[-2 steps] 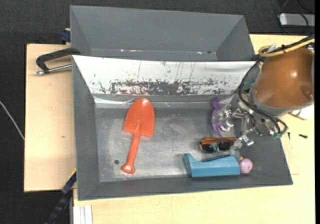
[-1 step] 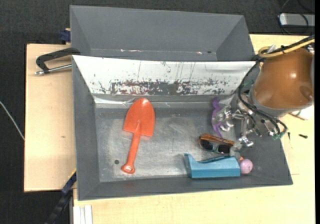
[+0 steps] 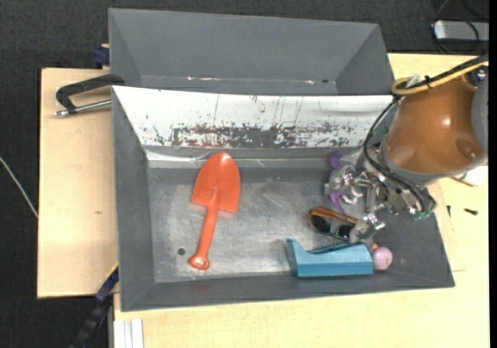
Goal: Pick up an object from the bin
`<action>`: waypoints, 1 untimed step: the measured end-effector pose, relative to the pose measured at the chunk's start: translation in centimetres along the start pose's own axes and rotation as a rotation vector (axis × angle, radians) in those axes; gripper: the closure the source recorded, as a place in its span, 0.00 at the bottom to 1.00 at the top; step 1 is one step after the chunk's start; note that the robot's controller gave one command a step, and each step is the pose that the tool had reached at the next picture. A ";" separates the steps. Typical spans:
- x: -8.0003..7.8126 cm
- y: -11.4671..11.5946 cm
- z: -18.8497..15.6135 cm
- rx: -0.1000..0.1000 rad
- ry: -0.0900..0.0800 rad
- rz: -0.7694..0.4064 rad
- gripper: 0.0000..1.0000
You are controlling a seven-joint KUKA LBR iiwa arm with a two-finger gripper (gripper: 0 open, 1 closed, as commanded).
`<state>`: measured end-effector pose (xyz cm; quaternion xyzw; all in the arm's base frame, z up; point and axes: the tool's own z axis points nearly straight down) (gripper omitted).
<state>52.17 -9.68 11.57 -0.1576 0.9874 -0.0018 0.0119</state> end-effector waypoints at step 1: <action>1.9 -1.9 2.0 -0.006 0.018 0.041 1.00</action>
Offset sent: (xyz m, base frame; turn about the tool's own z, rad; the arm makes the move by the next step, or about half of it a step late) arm 0.0000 0.0000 0.0000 0.0000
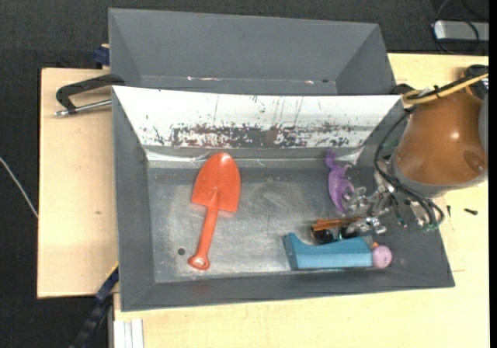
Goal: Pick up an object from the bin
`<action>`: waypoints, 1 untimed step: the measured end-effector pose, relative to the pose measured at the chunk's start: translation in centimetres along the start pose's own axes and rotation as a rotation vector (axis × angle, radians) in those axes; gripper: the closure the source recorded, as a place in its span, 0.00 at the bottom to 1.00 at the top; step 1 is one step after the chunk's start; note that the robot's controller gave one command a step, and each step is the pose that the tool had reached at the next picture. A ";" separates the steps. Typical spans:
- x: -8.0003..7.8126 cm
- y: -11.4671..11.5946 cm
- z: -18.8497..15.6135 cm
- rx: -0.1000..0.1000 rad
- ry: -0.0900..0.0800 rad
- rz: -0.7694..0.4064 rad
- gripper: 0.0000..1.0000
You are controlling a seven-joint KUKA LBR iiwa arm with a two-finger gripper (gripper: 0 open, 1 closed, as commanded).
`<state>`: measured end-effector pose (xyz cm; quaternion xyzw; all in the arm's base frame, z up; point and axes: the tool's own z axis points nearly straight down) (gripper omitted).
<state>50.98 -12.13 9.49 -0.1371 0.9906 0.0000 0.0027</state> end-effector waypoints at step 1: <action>0.0 0.0 0.0 0.000 0.000 0.000 1.00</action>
Offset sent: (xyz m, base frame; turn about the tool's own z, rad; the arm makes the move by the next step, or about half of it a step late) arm 0.0034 0.0049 0.0923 -0.0324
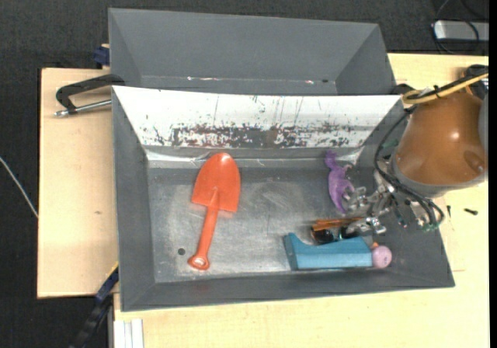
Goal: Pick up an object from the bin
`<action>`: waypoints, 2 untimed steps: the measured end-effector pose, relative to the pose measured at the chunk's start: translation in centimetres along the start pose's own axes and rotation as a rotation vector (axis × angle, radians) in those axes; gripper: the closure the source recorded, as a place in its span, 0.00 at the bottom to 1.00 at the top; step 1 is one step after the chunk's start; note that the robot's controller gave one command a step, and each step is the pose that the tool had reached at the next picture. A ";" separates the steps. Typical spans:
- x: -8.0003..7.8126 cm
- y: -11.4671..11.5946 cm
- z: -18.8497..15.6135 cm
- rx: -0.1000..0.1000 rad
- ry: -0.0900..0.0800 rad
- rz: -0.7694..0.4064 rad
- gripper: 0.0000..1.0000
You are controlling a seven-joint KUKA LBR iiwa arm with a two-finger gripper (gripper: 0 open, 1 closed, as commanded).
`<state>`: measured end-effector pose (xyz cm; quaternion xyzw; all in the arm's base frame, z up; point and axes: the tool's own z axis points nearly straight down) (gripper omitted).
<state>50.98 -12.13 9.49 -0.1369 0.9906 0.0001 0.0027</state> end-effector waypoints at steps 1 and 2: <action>-0.2 0.3 -5.2 -0.003 0.006 -0.019 1.00; -0.6 -0.3 -4.3 0.006 -0.009 0.079 1.00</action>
Offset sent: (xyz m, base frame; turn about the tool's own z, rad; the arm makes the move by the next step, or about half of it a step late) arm 0.0023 -0.0039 -0.0215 0.1952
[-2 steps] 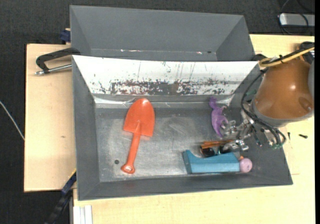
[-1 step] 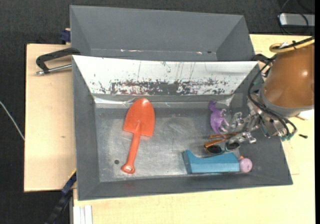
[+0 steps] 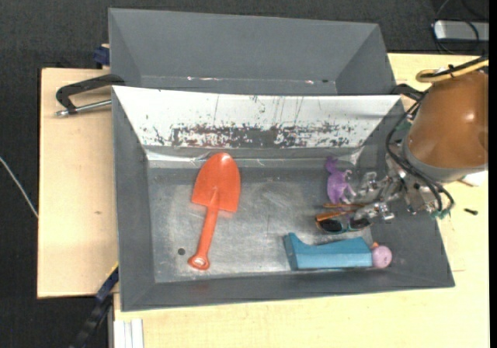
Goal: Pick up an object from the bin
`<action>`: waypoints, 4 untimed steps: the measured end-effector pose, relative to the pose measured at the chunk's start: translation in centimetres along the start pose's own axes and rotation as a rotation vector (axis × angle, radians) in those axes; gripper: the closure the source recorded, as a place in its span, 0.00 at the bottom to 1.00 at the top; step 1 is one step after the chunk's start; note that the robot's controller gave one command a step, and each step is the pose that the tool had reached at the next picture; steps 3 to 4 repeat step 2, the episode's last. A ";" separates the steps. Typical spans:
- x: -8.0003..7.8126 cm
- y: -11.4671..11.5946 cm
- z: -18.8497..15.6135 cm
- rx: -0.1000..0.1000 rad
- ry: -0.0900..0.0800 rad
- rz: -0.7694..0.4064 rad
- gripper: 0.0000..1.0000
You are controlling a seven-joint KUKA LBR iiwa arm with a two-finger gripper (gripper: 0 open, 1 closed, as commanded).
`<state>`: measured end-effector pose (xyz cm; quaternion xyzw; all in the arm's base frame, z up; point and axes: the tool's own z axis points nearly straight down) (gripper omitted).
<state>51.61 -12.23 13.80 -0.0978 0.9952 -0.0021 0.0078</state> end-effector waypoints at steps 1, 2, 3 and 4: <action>0.5 0.3 -2.7 -0.010 0.019 -0.078 1.00; 0.3 0.3 -0.6 -0.001 0.001 -0.255 1.00; 0.3 0.3 -0.6 -0.001 0.001 -0.255 1.00; 0.3 0.3 -0.6 -0.001 0.001 -0.255 1.00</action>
Offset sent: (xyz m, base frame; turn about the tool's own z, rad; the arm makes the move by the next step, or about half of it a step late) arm -0.0122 0.0064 -0.0680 -0.3788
